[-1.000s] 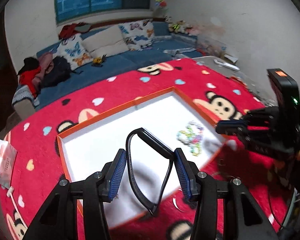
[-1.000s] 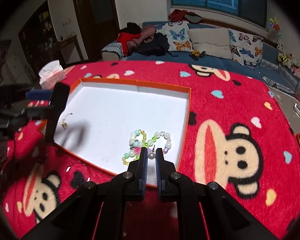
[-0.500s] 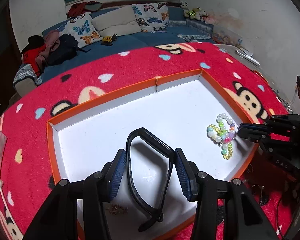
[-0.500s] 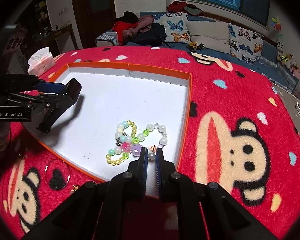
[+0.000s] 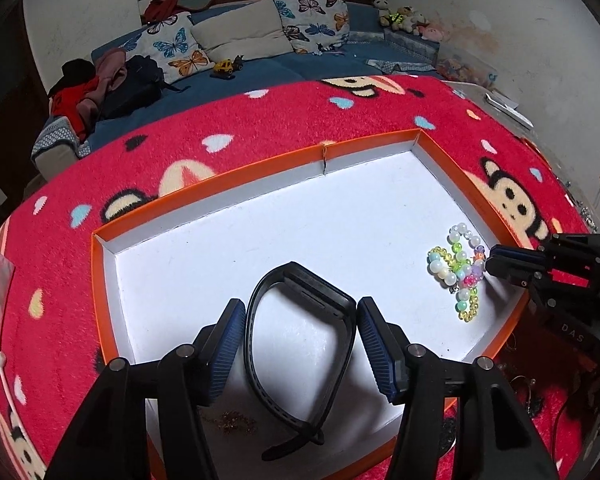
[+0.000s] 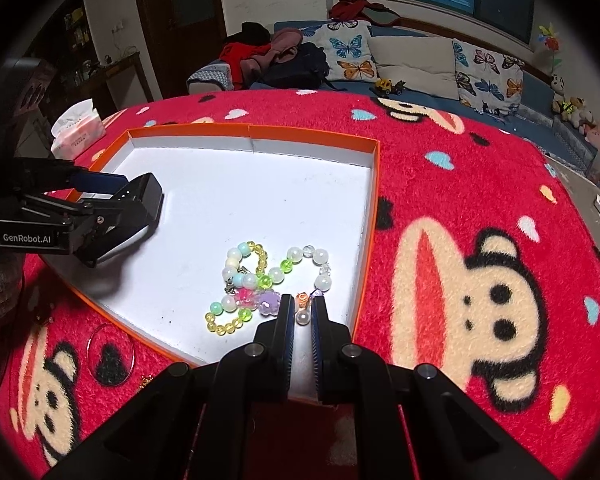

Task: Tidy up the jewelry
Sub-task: 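Carry the watch band and pearl stud into the tray and open both tools, then move the left tool toward the hoop earring and brown bead bracelet, then grasp the small silver hoop with the left tool while the right grasps the pearl tassel earring, then carry the hoop and pearl earring over the tray and open both tools, then move the left tool to the large silver hoop while the right approaches the brown bead bracelet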

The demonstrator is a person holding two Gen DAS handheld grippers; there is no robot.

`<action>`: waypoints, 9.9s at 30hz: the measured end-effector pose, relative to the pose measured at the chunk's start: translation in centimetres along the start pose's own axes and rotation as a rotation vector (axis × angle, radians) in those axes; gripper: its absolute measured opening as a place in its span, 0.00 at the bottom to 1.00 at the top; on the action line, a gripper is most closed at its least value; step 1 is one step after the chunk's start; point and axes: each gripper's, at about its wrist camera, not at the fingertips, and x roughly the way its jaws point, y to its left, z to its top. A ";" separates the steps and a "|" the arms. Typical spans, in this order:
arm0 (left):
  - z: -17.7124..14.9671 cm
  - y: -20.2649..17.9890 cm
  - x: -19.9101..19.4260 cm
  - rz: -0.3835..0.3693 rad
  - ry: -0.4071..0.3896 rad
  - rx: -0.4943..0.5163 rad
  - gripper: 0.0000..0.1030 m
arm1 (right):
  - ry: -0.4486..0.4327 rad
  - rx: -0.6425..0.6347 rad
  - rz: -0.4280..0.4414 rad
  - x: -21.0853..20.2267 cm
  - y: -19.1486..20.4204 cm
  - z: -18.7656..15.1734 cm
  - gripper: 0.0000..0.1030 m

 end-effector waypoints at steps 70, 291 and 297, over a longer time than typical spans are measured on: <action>-10.1 -14.8 -7.2 -0.051 0.048 -0.133 0.63 | 0.024 -0.055 0.153 -6.5 -0.8 -9.7 0.21; -9.7 -9.4 -3.7 0.020 0.071 0.012 0.54 | 0.012 -0.020 0.148 -4.5 3.4 -7.9 0.36; -8.9 -9.9 -2.5 0.022 0.086 0.019 0.53 | 0.010 -0.020 0.163 -4.4 3.2 -8.0 0.36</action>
